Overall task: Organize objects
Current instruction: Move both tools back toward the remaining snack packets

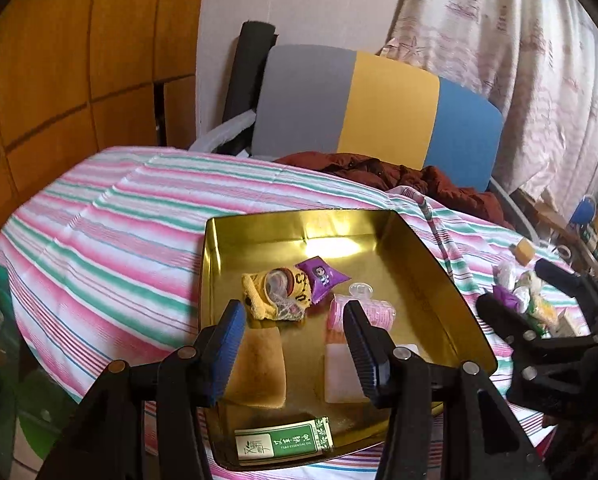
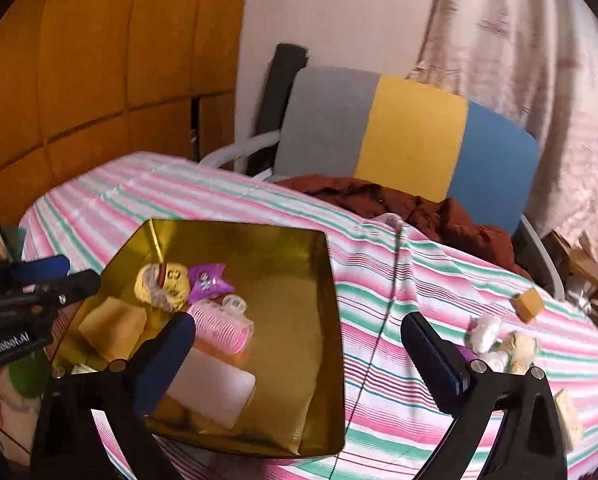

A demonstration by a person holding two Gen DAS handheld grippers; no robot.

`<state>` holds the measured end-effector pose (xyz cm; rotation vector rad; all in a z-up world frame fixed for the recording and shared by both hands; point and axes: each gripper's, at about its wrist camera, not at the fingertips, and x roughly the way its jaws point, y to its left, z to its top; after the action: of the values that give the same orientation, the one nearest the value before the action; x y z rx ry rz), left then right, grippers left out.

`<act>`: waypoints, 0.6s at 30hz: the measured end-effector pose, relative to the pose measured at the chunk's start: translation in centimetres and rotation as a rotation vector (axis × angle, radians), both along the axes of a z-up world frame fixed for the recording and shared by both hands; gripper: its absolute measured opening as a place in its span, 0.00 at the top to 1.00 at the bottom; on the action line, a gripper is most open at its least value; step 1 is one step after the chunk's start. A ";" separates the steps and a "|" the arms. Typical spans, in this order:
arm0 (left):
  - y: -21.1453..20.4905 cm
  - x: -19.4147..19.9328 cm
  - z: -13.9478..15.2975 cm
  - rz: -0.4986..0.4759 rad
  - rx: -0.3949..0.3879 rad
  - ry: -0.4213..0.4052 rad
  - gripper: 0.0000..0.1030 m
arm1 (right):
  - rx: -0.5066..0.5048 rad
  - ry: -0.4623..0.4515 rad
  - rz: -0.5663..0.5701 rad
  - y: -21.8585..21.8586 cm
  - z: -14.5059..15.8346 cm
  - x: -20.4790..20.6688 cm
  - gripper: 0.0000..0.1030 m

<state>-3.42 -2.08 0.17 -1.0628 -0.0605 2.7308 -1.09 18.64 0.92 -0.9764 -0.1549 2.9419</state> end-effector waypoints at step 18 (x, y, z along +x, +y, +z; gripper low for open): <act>6.2 0.7 0.7 -0.174 -0.072 0.017 0.50 | -0.255 0.009 -0.308 12.0 0.1 2.7 0.00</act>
<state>-2.77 4.12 0.85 -1.0124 0.1284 2.6021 1.60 30.67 0.97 -0.9159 0.3478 2.7222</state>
